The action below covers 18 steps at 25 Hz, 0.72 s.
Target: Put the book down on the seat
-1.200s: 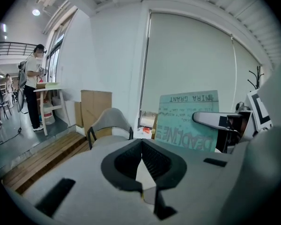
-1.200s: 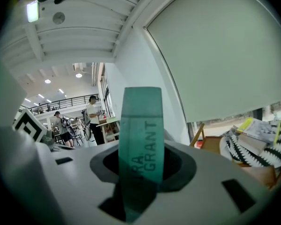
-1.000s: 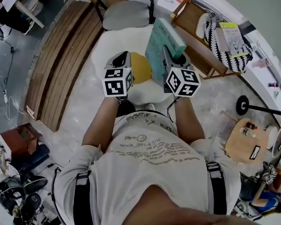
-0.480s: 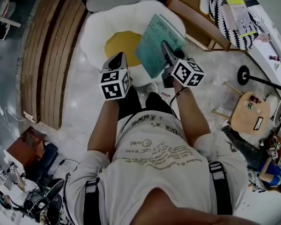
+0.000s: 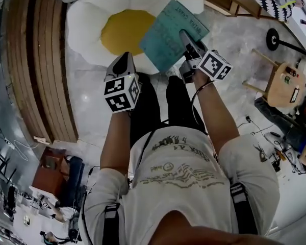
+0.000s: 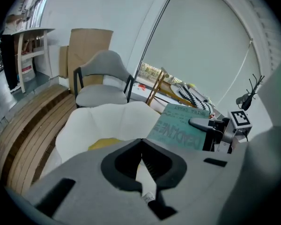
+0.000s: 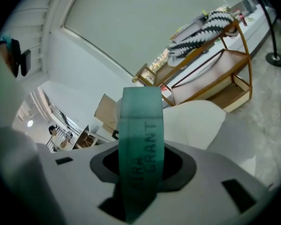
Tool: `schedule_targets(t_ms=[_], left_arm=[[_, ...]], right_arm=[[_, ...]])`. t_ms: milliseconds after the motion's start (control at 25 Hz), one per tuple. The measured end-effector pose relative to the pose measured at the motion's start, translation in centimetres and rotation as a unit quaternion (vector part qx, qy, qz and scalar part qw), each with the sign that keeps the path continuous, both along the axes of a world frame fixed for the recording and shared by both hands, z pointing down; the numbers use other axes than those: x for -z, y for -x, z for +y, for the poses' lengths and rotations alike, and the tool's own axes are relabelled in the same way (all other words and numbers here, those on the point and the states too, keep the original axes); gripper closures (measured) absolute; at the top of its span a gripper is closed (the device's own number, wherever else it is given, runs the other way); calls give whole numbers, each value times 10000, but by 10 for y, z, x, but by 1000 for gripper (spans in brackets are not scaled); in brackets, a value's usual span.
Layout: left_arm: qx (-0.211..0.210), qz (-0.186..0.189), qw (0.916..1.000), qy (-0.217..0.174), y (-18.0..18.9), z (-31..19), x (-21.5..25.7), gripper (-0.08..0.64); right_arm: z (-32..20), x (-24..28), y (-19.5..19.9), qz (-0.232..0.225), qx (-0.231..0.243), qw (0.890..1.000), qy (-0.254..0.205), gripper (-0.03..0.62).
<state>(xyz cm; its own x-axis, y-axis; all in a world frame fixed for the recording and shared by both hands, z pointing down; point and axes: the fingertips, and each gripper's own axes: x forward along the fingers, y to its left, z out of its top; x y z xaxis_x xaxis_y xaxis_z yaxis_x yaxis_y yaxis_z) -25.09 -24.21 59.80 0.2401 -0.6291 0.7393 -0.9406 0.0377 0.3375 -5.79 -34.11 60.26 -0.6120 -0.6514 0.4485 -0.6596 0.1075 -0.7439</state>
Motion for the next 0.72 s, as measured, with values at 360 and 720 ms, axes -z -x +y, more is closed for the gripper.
schedule_targets(t_ms=[360, 720], left_arm=[[-384, 175, 9988, 248, -2, 4, -85, 538], [-826, 381, 9929, 771, -16, 43, -160, 538]], right_arm=[[14, -125, 5, -968, -706, 9907, 653, 430], [26, -277, 3, -1498, -1214, 9691, 1537, 428]])
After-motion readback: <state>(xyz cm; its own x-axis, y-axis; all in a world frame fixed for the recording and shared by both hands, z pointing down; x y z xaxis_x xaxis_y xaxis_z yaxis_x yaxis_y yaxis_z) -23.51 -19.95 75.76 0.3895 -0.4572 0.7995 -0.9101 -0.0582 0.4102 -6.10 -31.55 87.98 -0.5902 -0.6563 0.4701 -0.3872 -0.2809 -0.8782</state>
